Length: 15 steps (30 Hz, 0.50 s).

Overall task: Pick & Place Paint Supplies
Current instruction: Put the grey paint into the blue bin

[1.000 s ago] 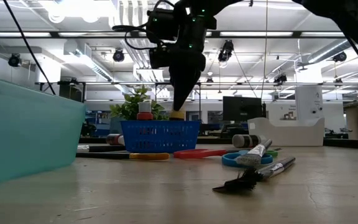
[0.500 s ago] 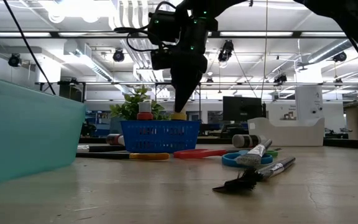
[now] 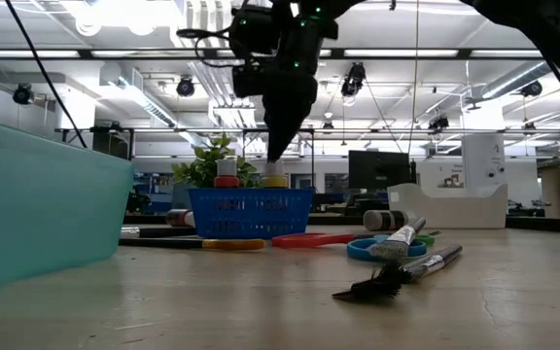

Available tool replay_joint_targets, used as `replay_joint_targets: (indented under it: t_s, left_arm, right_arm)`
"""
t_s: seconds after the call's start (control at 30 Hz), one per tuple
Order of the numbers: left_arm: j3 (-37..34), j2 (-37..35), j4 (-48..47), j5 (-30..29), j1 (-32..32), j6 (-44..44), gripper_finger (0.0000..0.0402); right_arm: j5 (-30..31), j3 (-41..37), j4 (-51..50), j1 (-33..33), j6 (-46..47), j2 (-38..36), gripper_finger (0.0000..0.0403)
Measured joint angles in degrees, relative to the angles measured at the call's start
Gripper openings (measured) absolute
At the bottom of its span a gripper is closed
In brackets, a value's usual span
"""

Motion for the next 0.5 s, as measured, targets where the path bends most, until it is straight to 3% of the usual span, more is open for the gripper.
replay_joint_targets:
  t_s: [0.1,0.23,0.5]
  left_arm:
    - [0.0,0.0,-0.4,0.0,0.0,-0.1,0.0302]
    - [0.0,0.0,-0.9,0.0,0.0,-0.9,0.0302]
    - [0.0,0.0,-1.3,0.1,0.0,-1.0,0.0302]
  right_arm:
    - [1.4,1.6,-4.1,0.0,0.3,-1.7,0.0267]
    - [7.4,1.9,-8.4,0.0,1.7,-5.7,0.0268]
    - [12.1,-5.2,-14.1,0.0,-1.0,-13.4,0.0269]
